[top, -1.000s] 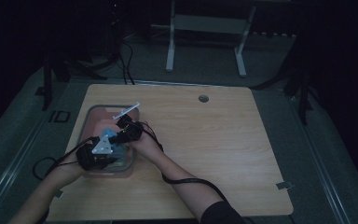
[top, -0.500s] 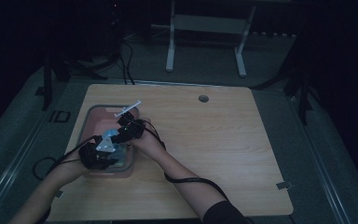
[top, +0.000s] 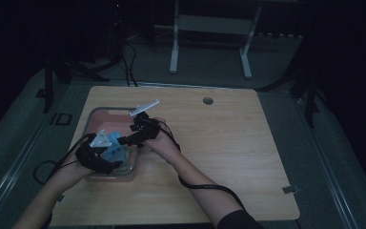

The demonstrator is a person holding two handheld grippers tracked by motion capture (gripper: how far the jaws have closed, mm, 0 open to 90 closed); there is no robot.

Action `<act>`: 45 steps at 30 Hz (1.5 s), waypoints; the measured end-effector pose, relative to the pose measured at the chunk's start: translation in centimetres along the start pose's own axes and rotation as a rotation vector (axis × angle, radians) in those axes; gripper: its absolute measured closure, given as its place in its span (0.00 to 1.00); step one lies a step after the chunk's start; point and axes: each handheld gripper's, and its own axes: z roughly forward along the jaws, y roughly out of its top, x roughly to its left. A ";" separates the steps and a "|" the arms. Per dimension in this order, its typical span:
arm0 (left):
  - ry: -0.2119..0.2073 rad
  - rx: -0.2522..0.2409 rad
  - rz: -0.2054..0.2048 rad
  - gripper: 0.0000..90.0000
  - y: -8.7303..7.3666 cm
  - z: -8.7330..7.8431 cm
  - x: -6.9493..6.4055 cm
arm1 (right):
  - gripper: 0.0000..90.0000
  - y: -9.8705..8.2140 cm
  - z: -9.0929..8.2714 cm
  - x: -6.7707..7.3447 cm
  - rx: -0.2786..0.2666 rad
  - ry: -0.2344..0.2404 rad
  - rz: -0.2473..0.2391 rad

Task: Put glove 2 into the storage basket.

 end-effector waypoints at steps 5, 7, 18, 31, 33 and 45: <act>0.009 -0.075 -0.018 0.08 0.9 -0.5 -0.8 | 0.23 -0.8 -1.6 -0.1 -0.025 -0.008 -0.012; 0.020 -0.101 -0.024 0.08 1.3 -0.6 -1.2 | 0.23 -1.2 -2.3 -0.3 -0.034 -0.014 -0.013; -0.027 -0.147 -0.015 0.06 3.7 0.0 -4.2 | 0.18 -3.8 -6.1 -1.7 -0.046 -0.056 -0.014; -0.102 -0.175 0.017 0.06 5.8 2.3 -7.9 | 0.17 -7.3 -8.6 -2.5 -0.023 -0.075 -0.016; -0.122 -0.170 0.018 0.06 6.0 2.8 -8.4 | 0.17 -7.8 -8.9 -2.6 -0.021 -0.075 -0.016; -0.165 -0.174 0.041 0.06 6.5 4.4 -10.5 | 0.17 -11.3 -9.8 -3.2 0.005 -0.088 0.000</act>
